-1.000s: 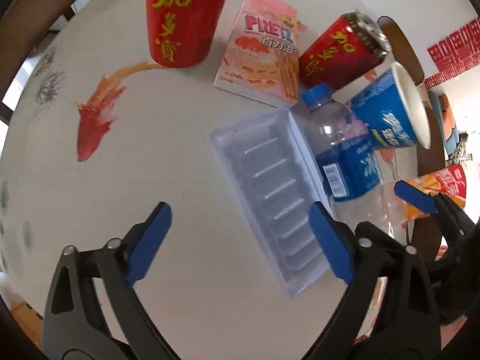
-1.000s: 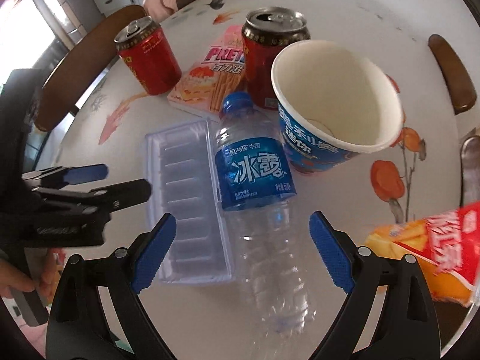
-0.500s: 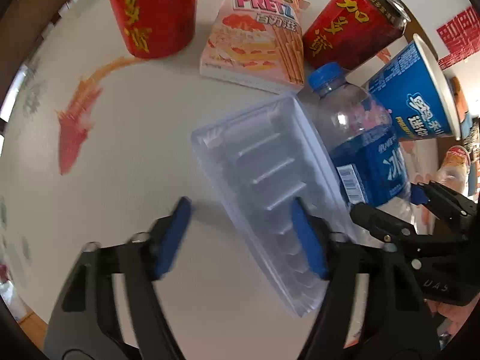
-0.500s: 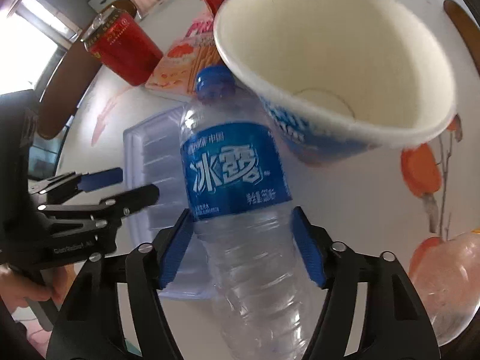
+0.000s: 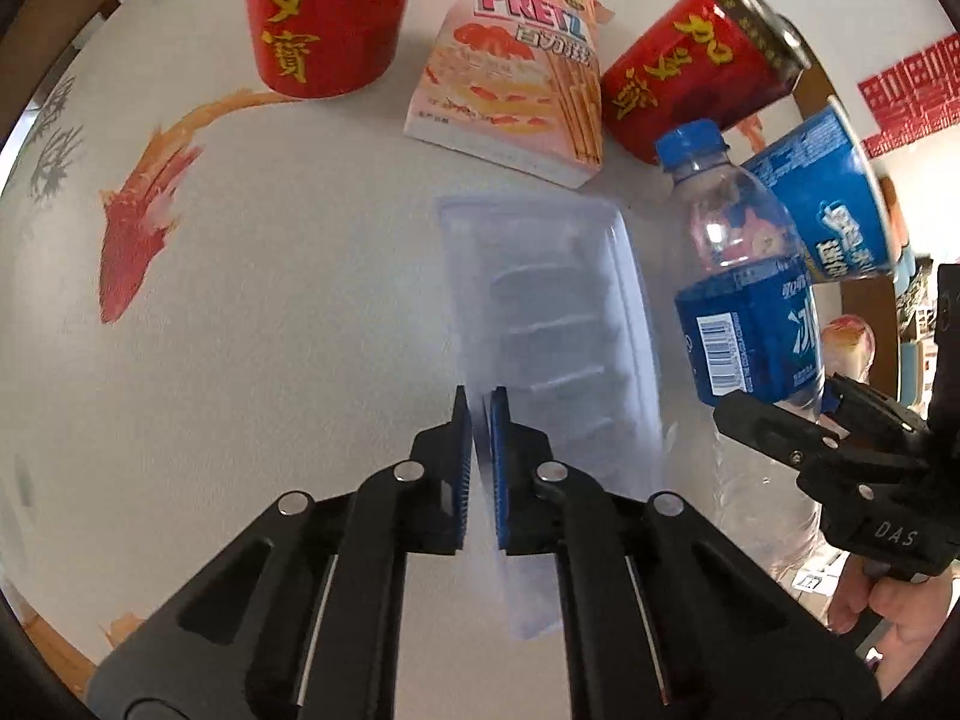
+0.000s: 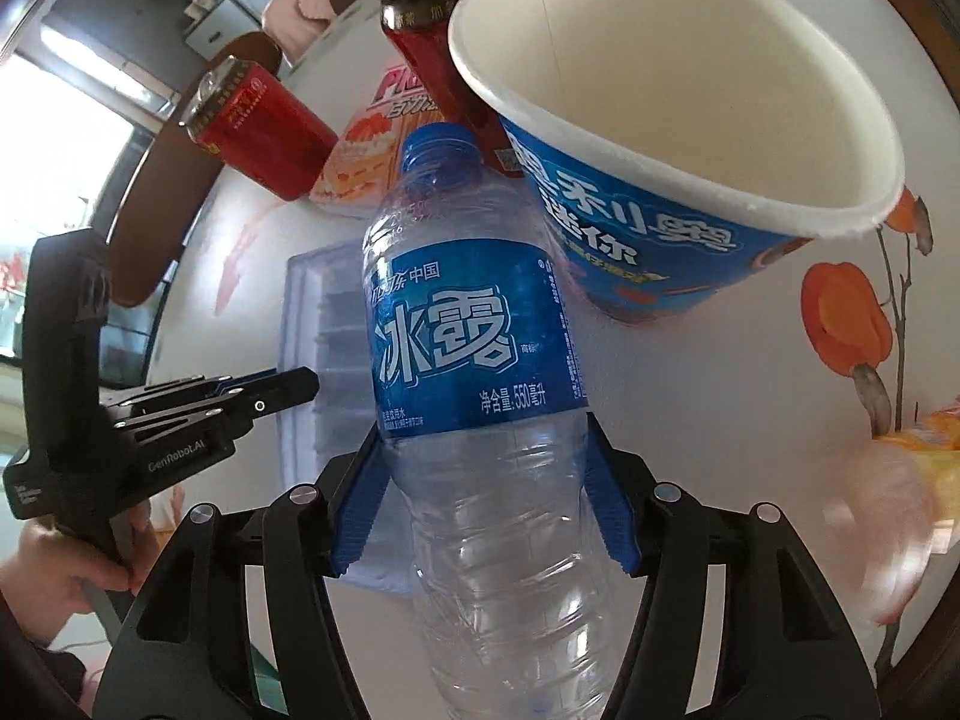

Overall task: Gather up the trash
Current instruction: 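Grasp the clear plastic tray with the left tool while the right tool grasps the water bottle, then carry the tray and water bottle with both tools over the trash bin, then open both tools to drop the clear tray and water bottle into the bin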

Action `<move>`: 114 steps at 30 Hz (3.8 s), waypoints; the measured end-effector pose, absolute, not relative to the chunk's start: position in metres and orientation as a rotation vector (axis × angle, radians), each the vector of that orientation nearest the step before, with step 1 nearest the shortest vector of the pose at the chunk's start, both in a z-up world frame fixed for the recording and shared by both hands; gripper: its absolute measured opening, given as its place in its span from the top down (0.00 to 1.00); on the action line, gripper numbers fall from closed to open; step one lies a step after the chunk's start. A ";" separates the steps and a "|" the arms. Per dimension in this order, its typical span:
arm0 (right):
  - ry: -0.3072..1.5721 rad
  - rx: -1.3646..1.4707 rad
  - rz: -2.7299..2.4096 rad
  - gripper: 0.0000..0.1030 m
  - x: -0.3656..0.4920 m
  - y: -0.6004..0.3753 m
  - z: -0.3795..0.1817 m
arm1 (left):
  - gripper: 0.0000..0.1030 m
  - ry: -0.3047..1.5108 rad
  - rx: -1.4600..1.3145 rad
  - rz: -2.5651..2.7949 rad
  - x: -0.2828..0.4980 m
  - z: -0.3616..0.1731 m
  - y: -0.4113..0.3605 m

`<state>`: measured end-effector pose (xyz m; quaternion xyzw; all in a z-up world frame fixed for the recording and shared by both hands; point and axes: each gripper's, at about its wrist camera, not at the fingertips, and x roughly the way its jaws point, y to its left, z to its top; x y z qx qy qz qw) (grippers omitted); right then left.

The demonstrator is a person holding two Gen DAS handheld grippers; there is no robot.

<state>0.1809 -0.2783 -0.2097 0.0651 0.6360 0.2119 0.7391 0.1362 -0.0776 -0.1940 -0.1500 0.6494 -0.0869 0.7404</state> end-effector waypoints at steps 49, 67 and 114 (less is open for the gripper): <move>1.326 0.205 0.475 0.40 0.138 -0.219 -0.174 | 0.96 1.377 -0.263 -0.175 0.085 -0.198 -0.031; 1.319 0.101 0.660 0.40 0.155 -0.150 -0.157 | 0.99 1.203 -0.419 -0.032 0.052 -0.146 0.063; 2.024 -0.665 0.785 0.12 -0.084 0.447 -0.618 | 0.61 1.526 -1.022 0.768 -0.307 -0.590 0.477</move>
